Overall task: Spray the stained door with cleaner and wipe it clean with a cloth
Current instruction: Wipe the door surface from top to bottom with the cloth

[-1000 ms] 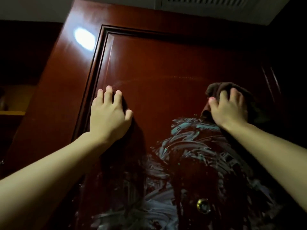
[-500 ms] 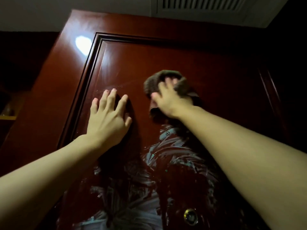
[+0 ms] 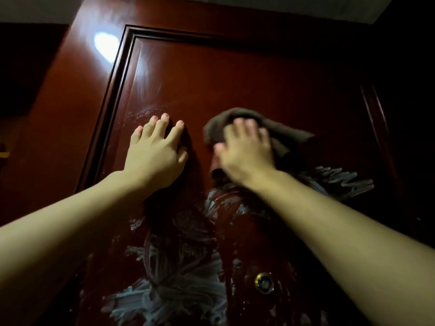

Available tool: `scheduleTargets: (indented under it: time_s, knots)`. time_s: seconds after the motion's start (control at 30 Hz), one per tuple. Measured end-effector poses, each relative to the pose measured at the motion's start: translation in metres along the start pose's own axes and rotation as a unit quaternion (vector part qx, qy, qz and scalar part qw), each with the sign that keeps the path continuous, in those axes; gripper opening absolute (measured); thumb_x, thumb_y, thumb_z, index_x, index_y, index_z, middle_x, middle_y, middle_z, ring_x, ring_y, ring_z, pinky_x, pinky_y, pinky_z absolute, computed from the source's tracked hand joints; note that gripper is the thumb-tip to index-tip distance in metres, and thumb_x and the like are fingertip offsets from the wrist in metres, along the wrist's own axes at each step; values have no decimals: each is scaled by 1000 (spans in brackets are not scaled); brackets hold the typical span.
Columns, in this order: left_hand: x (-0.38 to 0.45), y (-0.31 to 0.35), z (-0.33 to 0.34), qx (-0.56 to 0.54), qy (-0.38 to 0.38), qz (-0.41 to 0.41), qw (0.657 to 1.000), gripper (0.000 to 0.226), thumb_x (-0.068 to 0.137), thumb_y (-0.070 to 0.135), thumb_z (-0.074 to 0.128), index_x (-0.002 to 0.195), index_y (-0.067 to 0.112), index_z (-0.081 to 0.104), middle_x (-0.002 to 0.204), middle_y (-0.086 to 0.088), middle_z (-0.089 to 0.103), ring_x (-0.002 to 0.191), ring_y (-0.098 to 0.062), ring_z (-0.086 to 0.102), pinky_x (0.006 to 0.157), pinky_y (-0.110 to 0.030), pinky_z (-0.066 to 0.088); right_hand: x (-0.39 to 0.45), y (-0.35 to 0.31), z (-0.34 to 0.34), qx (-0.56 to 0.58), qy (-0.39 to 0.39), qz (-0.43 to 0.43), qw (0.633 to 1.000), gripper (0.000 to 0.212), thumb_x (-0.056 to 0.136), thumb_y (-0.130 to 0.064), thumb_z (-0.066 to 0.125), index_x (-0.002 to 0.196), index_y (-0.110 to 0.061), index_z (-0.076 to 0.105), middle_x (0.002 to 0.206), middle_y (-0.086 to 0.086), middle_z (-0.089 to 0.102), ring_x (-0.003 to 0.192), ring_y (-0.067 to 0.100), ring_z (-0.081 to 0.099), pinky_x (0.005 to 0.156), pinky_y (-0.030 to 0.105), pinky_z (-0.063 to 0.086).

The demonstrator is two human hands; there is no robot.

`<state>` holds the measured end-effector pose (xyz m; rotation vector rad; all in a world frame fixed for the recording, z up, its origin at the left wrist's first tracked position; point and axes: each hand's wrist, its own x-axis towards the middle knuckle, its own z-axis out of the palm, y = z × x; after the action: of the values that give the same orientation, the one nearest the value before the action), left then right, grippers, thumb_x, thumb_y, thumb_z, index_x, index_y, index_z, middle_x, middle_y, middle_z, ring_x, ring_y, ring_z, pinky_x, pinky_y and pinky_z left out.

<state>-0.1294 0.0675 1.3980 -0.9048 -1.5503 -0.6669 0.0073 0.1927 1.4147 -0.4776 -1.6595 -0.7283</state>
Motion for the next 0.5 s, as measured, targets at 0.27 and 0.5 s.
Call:
scheduleTargets:
  time_s: [0.27,0.5]
  knots:
    - [-3,-1,-3,0,15,7,1000,65,88,47,34,146,18,35,153,-19,29,141,-39,25,114,-51,24,-22,14,10,86,-31,5,996,53,90,-43,35,131,-11,43,148,15,27,138,33,15,114,46,9]
    - [-16,19,7,35,18,10,999,73,89,56,44,146,12,31,151,-21,30,139,-41,26,113,-53,25,-76,129,-5,0,4,299,954,56,95,-45,31,132,-4,37,148,21,24,138,36,18,113,53,15]
